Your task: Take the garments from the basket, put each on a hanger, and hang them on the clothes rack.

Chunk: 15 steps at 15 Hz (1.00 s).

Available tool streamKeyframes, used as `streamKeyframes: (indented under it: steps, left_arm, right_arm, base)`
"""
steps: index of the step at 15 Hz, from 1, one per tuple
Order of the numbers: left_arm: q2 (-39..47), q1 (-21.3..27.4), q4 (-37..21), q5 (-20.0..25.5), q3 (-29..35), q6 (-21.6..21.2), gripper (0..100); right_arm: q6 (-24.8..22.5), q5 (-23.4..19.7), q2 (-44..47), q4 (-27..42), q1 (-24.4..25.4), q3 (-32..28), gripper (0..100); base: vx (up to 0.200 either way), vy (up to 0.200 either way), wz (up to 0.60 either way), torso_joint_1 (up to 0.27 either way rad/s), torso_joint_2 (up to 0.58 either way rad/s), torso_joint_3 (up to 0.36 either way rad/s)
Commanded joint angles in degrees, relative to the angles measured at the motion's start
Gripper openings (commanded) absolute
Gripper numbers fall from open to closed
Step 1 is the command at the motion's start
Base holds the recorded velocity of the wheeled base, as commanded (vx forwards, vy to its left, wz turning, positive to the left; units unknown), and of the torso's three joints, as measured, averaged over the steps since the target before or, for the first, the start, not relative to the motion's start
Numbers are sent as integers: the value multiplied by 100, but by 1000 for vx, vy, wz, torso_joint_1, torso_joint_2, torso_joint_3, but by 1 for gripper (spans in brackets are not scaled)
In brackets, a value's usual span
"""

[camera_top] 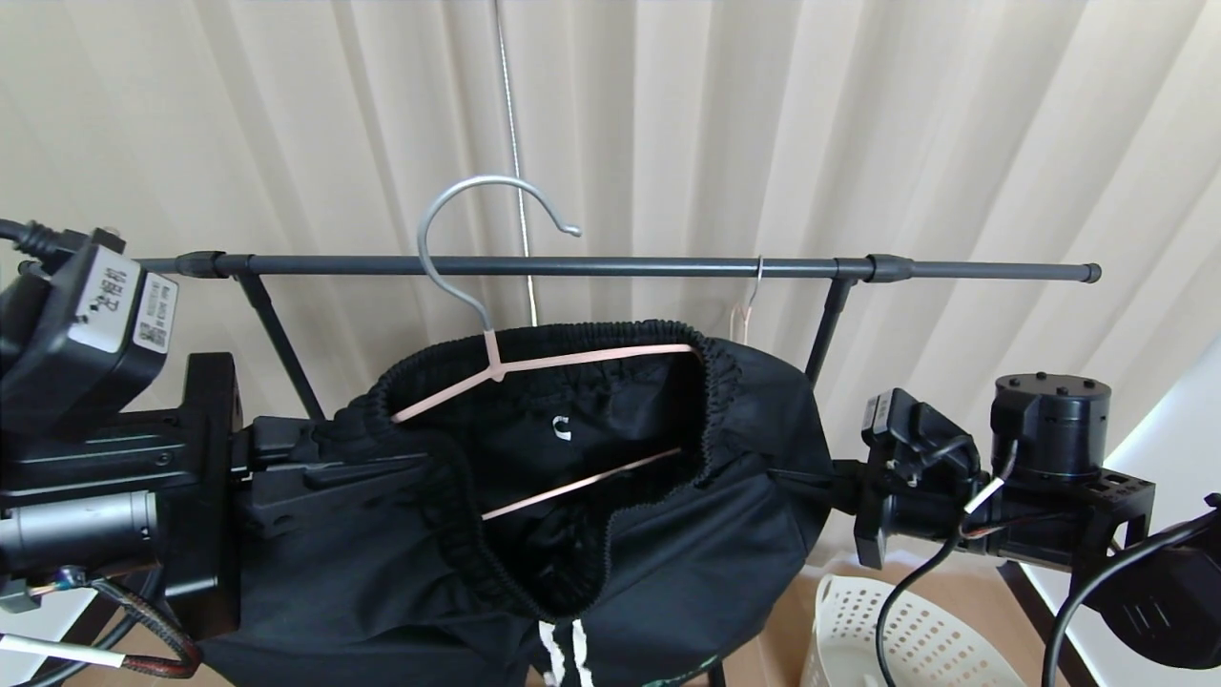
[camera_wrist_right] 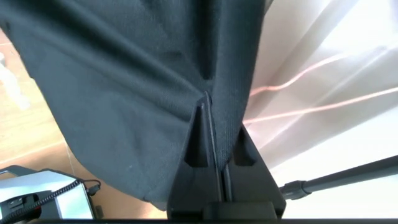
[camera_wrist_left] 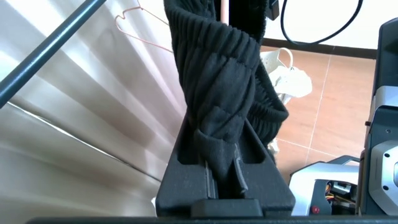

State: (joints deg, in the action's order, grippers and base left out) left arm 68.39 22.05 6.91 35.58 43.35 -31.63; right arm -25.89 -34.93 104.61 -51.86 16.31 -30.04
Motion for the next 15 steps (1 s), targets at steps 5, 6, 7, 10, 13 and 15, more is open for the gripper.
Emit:
streamKeyframes:
  steps: [5, 6, 7, 10, 13, 15]
  left_arm:
    - [-19, 1, 12, 1, 16, 114, 0]
    - [-19, 1, 12, 1, 24, 114, 0]
    - [-19, 1, 12, 1, 16, 122, 0]
    - [-10, 1, 12, 1, -28, 122, 0]
    - [8, -8, 12, 1, -11, 131, 0]
    - [8, -8, 12, 1, -81, 219, 0]
  right_arm:
    - [-3, 100, 104, 9, -5, -46, 0]
    - [-3, 144, 130, 0, -5, -46, 0]
    - [-3, 179, 130, 0, -5, -37, 0]
    - [-21, 205, -72, 0, 30, 95, 0]
    - [-267, 205, -178, 0, 39, 191, 0]
    - [-434, 197, -274, 0, 39, 209, 100]
  base:
    - [0, 0, 0, 0, 0, 0]
    - [0, 0, 0, 0, 0, 0]
    - [0, 0, 0, 0, 0, 0]
    - [0, 0, 0, 0, 0, 0]
    - [0, 0, 0, 0, 0, 0]
    - [0, 0, 0, 0, 0, 0]
